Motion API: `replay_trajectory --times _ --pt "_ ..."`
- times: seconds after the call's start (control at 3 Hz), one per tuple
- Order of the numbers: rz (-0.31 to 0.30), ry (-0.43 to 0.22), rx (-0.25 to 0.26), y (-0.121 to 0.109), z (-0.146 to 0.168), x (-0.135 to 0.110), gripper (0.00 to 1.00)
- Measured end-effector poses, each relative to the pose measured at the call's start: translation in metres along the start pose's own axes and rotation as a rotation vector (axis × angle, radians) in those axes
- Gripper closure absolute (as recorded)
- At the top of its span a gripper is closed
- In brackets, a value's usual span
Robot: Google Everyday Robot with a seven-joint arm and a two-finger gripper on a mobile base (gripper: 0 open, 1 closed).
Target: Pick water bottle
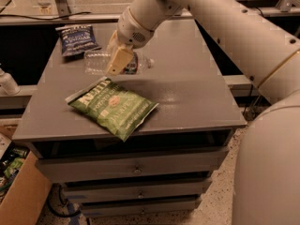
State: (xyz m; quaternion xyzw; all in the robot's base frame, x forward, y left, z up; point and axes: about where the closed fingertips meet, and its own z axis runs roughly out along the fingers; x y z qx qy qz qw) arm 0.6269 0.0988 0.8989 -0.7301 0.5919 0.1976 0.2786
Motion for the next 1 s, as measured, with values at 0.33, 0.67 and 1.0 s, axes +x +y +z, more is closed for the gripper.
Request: replay_trajectory --times 0.33,0.67,1.0 --pt "-0.096 0.049 0.055 -0.002 -0.026 -0.031 1.0" --pt "-0.202 0.092 0.124 -0.007 -0.057 -0.066 1.0" --pt "-0.216 0.096 0.134 -0.008 -0.061 -0.072 1.0"
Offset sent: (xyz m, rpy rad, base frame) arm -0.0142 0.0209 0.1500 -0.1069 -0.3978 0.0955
